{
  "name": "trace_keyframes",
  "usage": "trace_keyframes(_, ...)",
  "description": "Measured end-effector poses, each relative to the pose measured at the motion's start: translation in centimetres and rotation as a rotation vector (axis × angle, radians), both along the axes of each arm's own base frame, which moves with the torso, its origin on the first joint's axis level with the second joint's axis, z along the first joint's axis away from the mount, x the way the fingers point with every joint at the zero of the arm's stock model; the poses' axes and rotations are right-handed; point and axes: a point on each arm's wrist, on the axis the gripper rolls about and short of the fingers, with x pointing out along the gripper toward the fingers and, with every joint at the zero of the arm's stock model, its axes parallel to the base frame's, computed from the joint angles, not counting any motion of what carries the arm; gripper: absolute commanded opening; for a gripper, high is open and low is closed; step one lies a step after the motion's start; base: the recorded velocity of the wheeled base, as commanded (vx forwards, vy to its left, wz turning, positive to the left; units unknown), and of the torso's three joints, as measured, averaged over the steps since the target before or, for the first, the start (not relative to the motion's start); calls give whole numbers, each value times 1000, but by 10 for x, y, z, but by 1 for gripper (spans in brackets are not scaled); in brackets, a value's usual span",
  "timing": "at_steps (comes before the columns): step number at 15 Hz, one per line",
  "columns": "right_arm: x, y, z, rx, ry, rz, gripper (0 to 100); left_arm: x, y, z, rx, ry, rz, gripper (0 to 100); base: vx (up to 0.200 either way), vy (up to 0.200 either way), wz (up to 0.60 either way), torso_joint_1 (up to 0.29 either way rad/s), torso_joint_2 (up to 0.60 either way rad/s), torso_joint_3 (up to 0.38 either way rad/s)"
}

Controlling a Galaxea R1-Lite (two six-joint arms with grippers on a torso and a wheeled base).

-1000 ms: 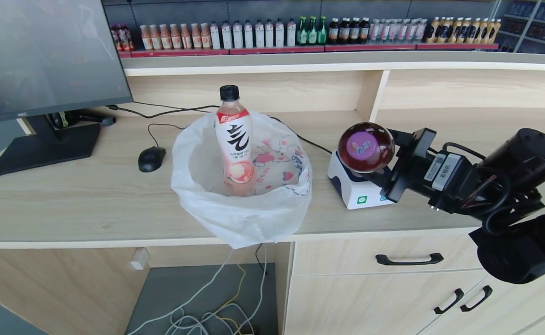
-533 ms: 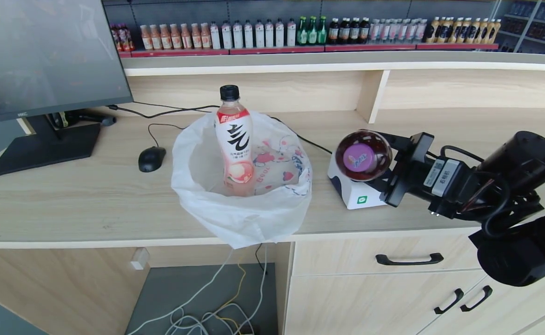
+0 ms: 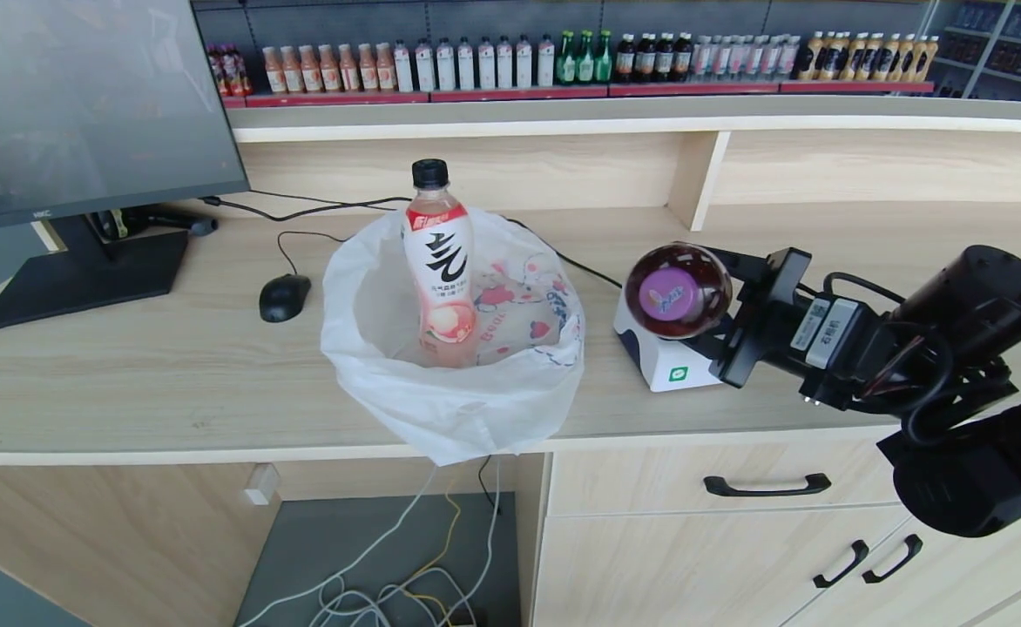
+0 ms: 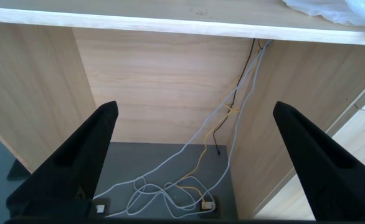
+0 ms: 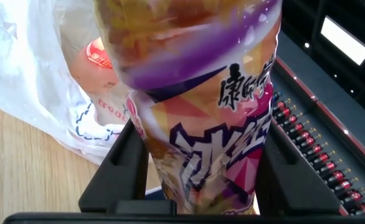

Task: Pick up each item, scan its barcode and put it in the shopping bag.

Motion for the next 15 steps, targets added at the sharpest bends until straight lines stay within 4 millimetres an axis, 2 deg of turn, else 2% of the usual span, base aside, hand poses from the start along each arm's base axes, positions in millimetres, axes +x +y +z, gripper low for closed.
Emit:
trace_keyframes(11,-2,2,2,11,3,-9,0,0,0,0,0,0,0,100,0,0,0,0,0,0)
trace_keyframes(15,-5,7,6,72,46,-31,0,0,0,0,0,0,0,100,0,0,0,0,0,0)
